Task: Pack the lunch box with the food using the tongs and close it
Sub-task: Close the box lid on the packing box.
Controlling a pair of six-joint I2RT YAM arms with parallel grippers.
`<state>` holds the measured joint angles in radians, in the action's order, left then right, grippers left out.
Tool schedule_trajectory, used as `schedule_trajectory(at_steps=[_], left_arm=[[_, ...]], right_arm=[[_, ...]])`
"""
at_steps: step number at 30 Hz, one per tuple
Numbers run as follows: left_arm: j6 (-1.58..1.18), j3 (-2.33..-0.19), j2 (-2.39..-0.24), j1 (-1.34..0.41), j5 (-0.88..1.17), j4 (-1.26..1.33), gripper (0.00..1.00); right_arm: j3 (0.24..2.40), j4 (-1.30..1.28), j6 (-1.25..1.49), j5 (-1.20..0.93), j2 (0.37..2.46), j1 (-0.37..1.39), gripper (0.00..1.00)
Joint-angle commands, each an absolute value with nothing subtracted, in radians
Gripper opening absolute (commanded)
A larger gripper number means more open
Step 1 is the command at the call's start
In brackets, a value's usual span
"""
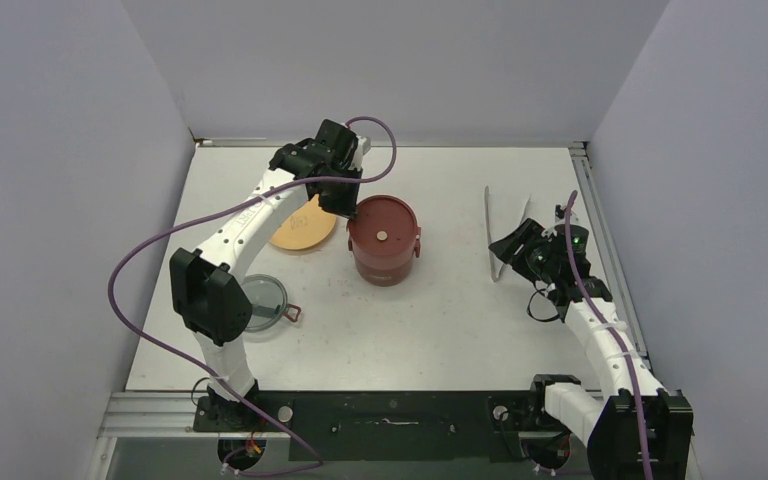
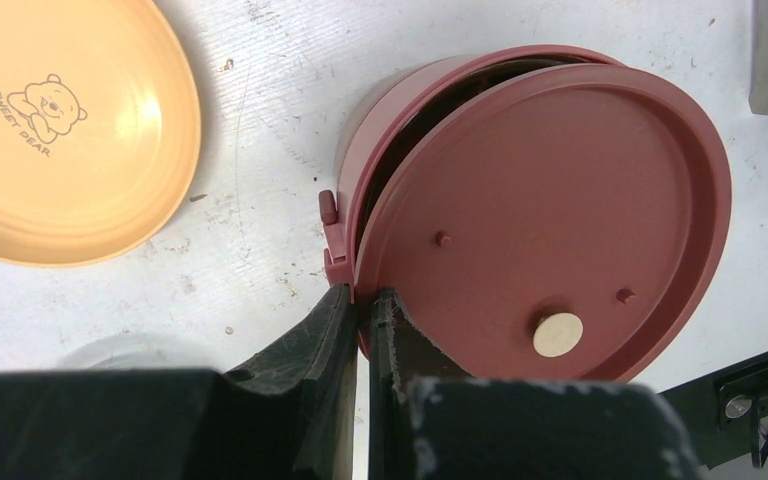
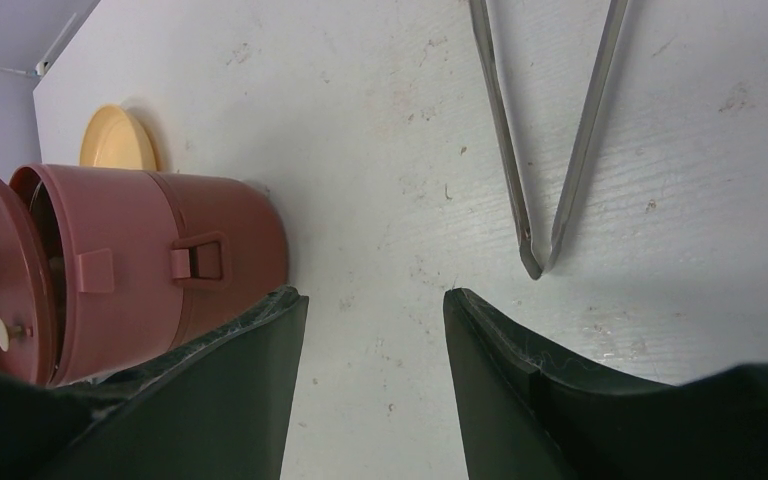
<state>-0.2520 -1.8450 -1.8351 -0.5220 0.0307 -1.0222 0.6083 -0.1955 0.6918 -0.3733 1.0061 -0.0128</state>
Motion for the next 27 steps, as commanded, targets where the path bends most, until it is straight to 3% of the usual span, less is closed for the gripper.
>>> schedule_trajectory(at_steps=[1, 22, 27], left_arm=[[-0.239, -1.864, -1.83, -0.519, 0.025, -1.008, 0.03], [-0.236, -1.87, -1.861, -0.505, 0.044, -0.991, 0.06], [-0.235, -1.862, -1.859, -0.506, 0.05, -0.988, 0.12]], right_arm=[[0.608, -0.157, 0.689, -0.381, 1.005, -0.016, 0.54], [0.599, -0.156, 0.693, -0.383, 1.007, -0.016, 0.54], [0.597, -0.155, 0.693, -0.383, 1.006, -0.017, 0.54]])
